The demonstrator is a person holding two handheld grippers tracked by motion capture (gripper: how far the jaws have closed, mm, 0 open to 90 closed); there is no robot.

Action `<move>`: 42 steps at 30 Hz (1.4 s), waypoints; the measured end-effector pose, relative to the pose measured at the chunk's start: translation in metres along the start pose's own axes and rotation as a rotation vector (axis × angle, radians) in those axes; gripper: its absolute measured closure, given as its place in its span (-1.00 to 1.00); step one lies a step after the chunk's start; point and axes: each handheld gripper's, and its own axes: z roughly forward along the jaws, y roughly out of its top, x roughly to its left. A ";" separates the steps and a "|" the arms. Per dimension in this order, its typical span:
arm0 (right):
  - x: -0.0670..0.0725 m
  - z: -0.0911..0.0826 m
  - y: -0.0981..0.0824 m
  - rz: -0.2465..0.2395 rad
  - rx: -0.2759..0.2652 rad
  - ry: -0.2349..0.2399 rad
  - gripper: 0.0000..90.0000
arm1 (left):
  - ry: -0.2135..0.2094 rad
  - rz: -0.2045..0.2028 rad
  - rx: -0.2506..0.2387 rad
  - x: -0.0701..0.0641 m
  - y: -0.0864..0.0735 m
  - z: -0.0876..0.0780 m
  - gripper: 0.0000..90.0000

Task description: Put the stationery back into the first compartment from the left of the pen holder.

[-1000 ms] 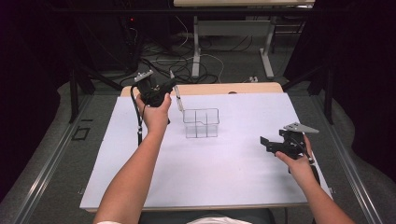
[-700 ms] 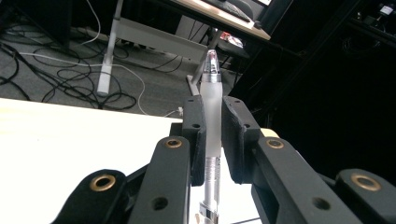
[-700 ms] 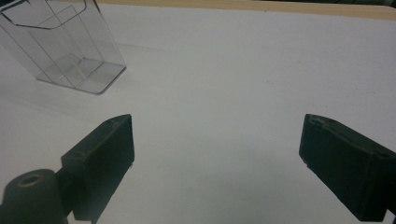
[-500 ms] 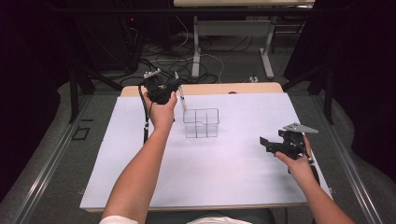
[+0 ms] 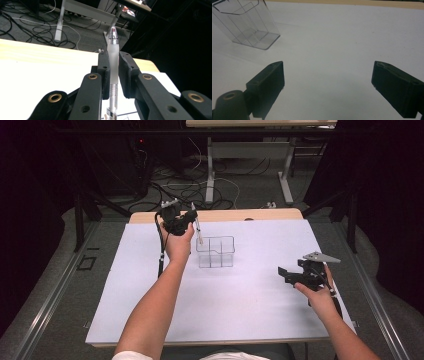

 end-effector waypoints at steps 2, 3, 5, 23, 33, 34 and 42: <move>0.000 0.000 0.000 -0.005 0.003 0.001 -0.75 | -0.002 -0.010 0.004 0.000 -0.003 0.001 0.79; 0.000 0.000 0.000 -0.007 0.005 0.000 -0.75 | 0.001 -0.008 0.011 0.001 -0.004 0.002 0.79; 0.000 0.000 0.000 -0.006 0.002 0.002 -0.75 | -0.001 -0.012 0.008 0.001 -0.006 0.003 0.79; 0.000 0.001 -0.001 -0.008 0.009 0.007 -0.71 | 0.004 -0.017 0.042 0.007 -0.028 0.009 0.79; 0.000 0.000 -0.001 -0.009 0.008 0.005 -0.70 | -0.028 -0.006 0.036 0.011 -0.027 0.003 0.48; 0.000 0.000 -0.001 -0.008 0.008 0.004 -0.70 | -0.024 -0.004 0.040 0.012 -0.026 0.000 0.44; 0.001 0.000 -0.001 -0.007 0.006 0.004 -0.70 | -0.032 -0.027 0.002 0.029 -0.018 -0.017 0.09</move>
